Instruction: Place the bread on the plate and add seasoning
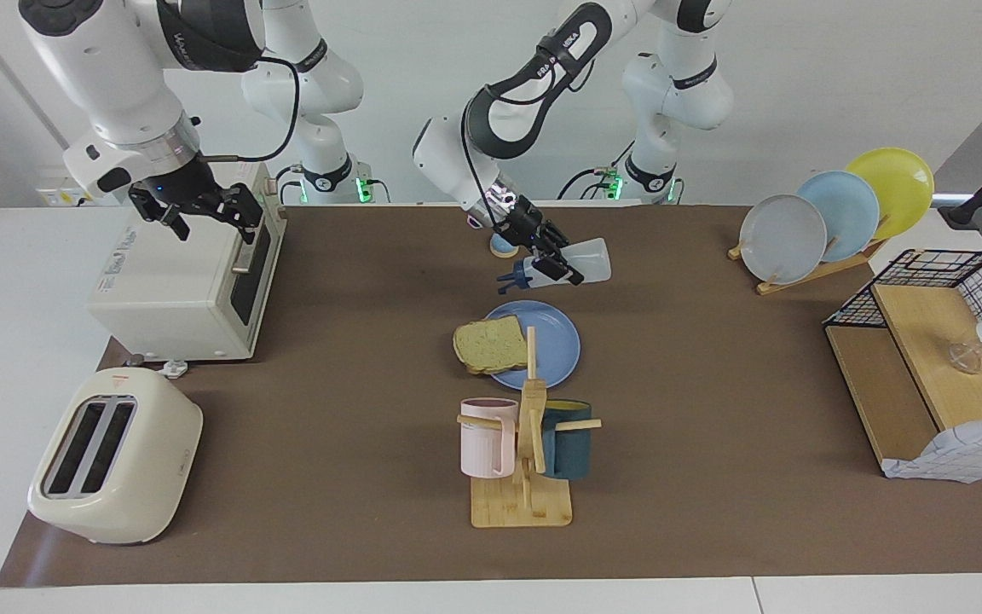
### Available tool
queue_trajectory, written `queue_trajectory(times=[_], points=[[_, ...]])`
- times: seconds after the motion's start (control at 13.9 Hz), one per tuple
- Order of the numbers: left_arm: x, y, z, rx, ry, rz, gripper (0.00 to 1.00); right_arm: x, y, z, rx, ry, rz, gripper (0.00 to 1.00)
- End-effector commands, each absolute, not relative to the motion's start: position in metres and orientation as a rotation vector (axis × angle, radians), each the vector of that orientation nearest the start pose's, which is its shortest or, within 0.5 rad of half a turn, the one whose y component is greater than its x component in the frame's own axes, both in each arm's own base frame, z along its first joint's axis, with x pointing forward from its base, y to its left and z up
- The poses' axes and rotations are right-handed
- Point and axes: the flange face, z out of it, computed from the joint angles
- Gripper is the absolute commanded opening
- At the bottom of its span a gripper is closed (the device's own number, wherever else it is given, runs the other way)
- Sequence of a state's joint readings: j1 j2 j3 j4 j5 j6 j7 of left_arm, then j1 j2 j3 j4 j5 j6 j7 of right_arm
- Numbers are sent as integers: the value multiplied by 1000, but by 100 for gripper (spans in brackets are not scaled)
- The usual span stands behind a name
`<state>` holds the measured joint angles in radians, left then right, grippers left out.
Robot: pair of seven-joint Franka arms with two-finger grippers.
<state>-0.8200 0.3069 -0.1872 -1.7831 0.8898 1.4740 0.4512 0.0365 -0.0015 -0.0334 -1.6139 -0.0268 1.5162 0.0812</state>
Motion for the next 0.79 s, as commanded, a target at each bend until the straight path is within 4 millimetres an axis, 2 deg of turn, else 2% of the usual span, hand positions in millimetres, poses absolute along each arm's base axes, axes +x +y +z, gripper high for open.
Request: queue_trajectory(times=[0.0, 0.29, 0.36, 0.72], points=[[394, -443, 383, -1404, 1537, 405, 0, 540, -4, 603, -3155, 90, 152, 100], [391, -440, 382, -1357, 1490, 432, 0, 541, 1, 603, -3139, 75, 142, 100], [389, -442, 376, -1338, 1486, 444, 0, 541, -1, 603, -3139, 79, 142, 100], [396, -438, 374, -1270, 1420, 449, 0, 542, -3, 603, -3139, 91, 128, 100]])
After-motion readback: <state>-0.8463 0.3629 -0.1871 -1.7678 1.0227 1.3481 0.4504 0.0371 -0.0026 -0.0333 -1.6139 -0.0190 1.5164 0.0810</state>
